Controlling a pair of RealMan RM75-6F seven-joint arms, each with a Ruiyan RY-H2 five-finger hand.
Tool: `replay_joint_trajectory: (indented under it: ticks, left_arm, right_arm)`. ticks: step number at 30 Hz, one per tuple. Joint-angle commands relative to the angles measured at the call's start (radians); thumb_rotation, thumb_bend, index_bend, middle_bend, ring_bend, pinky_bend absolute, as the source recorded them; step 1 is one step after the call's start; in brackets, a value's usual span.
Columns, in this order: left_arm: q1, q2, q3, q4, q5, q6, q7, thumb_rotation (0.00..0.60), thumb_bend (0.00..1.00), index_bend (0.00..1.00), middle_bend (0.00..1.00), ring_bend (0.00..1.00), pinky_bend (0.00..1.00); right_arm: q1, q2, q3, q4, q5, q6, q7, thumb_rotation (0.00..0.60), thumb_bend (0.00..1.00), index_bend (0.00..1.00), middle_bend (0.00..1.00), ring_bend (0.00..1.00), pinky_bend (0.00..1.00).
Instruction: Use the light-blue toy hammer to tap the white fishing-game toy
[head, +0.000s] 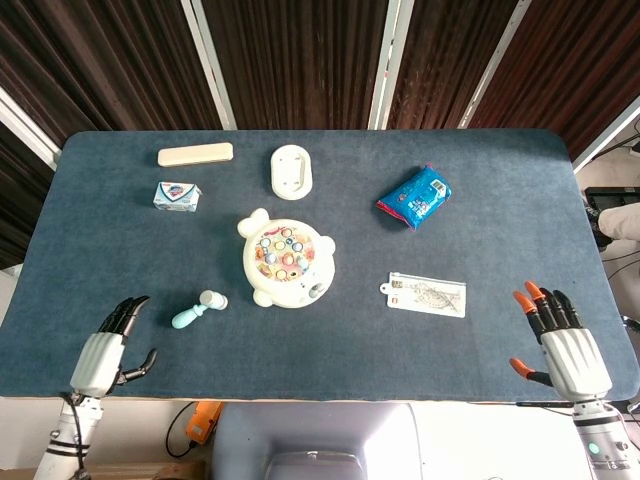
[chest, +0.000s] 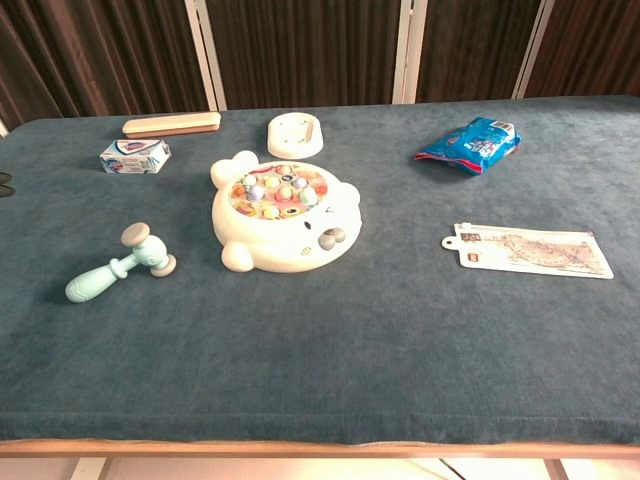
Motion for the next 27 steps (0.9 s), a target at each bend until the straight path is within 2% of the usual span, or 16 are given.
replay_joint_trajectory:
  ticks: [1,5,8,14,22,27]
  left_arm:
    - [-0.044,-0.143,-0.067,0.078,-0.085,-0.026,0.161,0.600,0.37,0.08,0.13,0.08,0.17]
    - [-0.066,-0.212,-0.094,0.118,-0.125,-0.042,0.234,0.600,0.37,0.13,0.20,0.12,0.17]
    - [-0.080,-0.253,-0.103,0.144,-0.151,-0.047,0.329,0.600,0.36,0.17,0.22,0.13,0.15]
    - [-0.113,-0.321,-0.124,0.169,-0.215,-0.085,0.477,0.600,0.33,0.20,0.25,0.14,0.12]
    - [-0.147,-0.370,-0.158,0.182,-0.278,-0.093,0.606,0.600,0.32,0.26,0.31,0.18,0.11]
    - [-0.164,-0.385,-0.173,0.177,-0.317,-0.102,0.676,0.598,0.31,0.28,0.32,0.18,0.10]
  right_arm:
    - [0.001,0.006,-0.003,-0.002,-0.004,-0.001,0.010,0.600,0.27,0.00,0.00,0.00,0.00]
    - [0.000,0.015,-0.003,-0.001,-0.004,0.001,0.028,0.600,0.27,0.00,0.00,0.00,0.00]
    - [-0.002,0.021,-0.004,0.000,-0.005,0.003,0.039,0.600,0.27,0.00,0.00,0.00,0.00]
    - [-0.006,0.030,-0.011,0.001,-0.019,0.012,0.058,0.600,0.27,0.00,0.00,0.00,0.00]
    - [-0.003,0.039,-0.016,0.004,-0.023,0.003,0.072,0.600,0.27,0.00,0.00,0.00,0.00]
    - [-0.002,0.042,-0.019,0.003,-0.028,0.000,0.076,0.600,0.27,0.00,0.00,0.00,0.00]
